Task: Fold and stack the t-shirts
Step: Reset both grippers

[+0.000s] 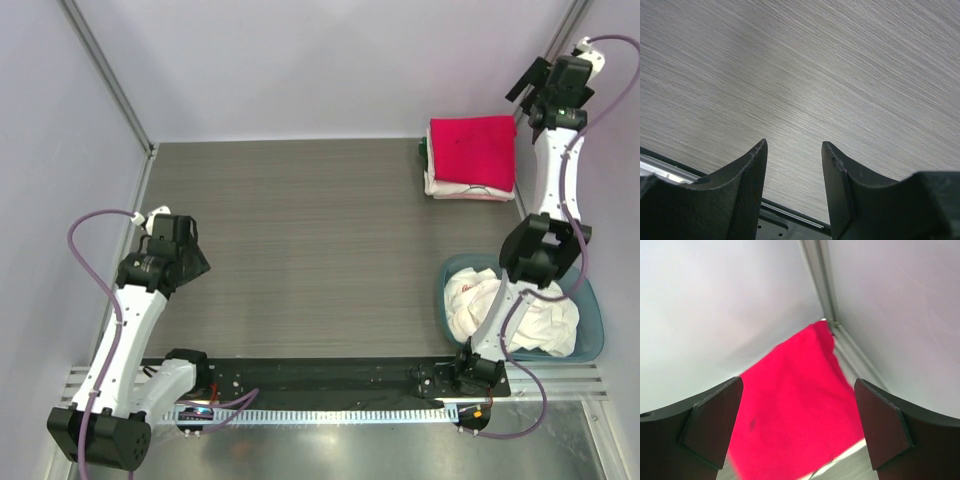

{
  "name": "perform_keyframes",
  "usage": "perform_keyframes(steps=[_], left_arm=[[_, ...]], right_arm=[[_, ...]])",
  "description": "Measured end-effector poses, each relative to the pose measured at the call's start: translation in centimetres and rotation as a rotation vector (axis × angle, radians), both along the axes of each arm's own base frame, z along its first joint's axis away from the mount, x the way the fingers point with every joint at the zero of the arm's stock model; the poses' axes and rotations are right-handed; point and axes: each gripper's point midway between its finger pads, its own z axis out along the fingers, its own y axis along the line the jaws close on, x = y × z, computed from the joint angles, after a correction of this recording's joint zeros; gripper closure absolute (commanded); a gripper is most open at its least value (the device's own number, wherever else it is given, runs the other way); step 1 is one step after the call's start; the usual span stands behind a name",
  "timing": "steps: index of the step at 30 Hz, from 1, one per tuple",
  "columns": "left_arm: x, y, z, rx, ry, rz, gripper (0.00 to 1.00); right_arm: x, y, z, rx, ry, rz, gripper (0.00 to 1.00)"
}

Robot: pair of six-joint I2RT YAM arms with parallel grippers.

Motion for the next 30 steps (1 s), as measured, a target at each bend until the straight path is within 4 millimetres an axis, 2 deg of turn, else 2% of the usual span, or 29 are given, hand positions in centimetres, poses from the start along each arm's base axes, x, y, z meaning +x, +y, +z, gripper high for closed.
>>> perform_keyframes(steps=[2, 3, 4, 7, 10, 12, 15, 17, 20, 23, 25, 27, 30], left_arm=[[0.0, 0.0, 0.0, 0.000, -0.002, -0.001, 0.51], [0.0, 0.0, 0.1, 0.000, -0.003, -0.001, 0.51], [0.0, 0.0, 0.1, -0.001, -0.003, -0.001, 0.51], [-0.1, -0.1, 0.3, -0.005, -0.015, -0.007, 0.50], [-0.3, -0.3, 0.8, -0.017, -0.038, -0.018, 0.51], [-0.3, -0.5, 1.0, -0.027, -0.047, -0.029, 0.51], [-0.3, -0.9, 1.3, -0.043, -0.054, -0.048, 0.50], [-0.2, -1.1, 1.6, -0.048, -0.060, -0.058, 0.49], [0.0, -1.6, 2.1, -0.062, -0.075, -0.090, 0.48], [0.1, -1.9, 2.2, -0.066, -0.080, -0.118, 0.44], [0.0, -1.8, 2.3, -0.063, -0.084, -0.122, 0.41], [0.0, -1.9, 2.6, -0.064, -0.098, -0.129, 0.38], [0.0, -2.0, 3.1, -0.068, -0.133, -0.140, 0.41]], right_arm=[[-2.5, 1.5, 2.5, 0.037, -0.044, 0.016, 0.00], [-4.8, 2.9, 4.5, 0.059, -0.088, 0.037, 0.00], [-5.9, 3.5, 5.2, 0.068, -0.096, 0.043, 0.00], [-11.1, 6.9, 8.4, 0.104, -0.183, 0.099, 0.00], [-16.1, 10.8, 9.8, 0.151, -0.251, 0.177, 0.00], [-18.7, 13.0, 9.4, 0.185, -0.266, 0.228, 0.00], [-22.1, 16.0, 6.9, 0.248, -0.229, 0.290, 0.00], [-23.4, 17.7, 4.5, 0.290, -0.175, 0.320, 0.00], [-25.4, 20.6, -1.5, 0.373, -0.025, 0.364, 0.00], [-27.9, 22.5, -7.4, 0.448, 0.144, 0.380, 0.00], [-29.8, 23.3, -10.5, 0.491, 0.247, 0.376, 0.00], [-31.4, 23.7, -12.6, 0.518, 0.319, 0.370, 0.00], [-33.2, 23.9, -13.5, 0.533, 0.363, 0.361, 0.00]])
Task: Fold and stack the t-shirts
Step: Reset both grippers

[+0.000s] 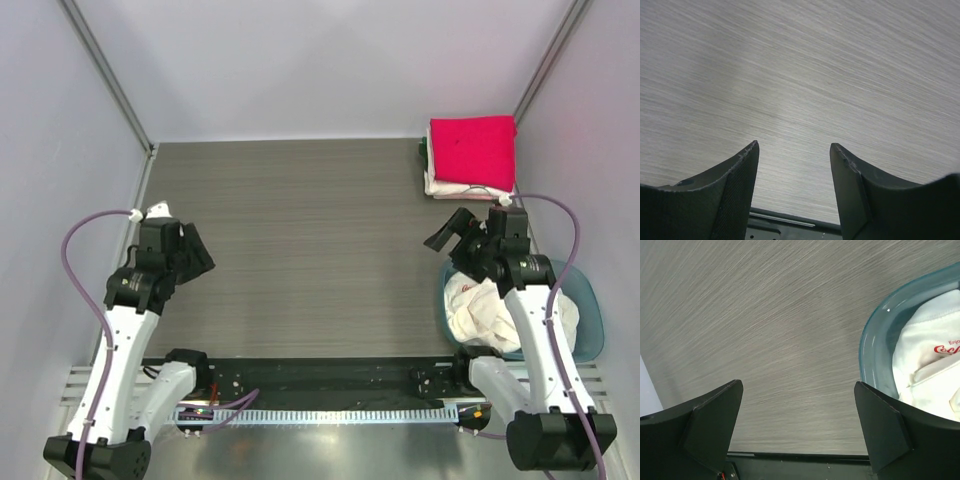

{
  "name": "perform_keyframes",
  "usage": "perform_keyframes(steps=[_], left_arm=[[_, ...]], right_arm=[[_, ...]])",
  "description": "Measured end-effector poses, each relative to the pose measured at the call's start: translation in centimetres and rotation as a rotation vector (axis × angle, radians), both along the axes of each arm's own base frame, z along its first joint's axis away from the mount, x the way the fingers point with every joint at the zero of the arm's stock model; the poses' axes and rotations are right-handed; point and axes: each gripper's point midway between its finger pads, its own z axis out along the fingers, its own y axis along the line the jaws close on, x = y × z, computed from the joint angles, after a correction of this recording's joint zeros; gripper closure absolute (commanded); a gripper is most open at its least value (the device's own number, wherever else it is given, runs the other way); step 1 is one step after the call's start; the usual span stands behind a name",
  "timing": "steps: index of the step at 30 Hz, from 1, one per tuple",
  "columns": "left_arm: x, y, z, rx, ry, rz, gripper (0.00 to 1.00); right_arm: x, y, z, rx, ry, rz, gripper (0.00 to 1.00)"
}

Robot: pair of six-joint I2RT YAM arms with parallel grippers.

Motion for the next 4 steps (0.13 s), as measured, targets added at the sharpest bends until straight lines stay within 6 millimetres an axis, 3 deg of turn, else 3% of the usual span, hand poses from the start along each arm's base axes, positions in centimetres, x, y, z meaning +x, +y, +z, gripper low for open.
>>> perform_keyframes(steps=[4], left_arm=[[0.20, -0.31, 0.06, -0.007, -0.035, -0.024, 0.40]], right_arm=[[-0.92, -0.05, 0.66, -0.002, -0.020, -0.006, 0.00]])
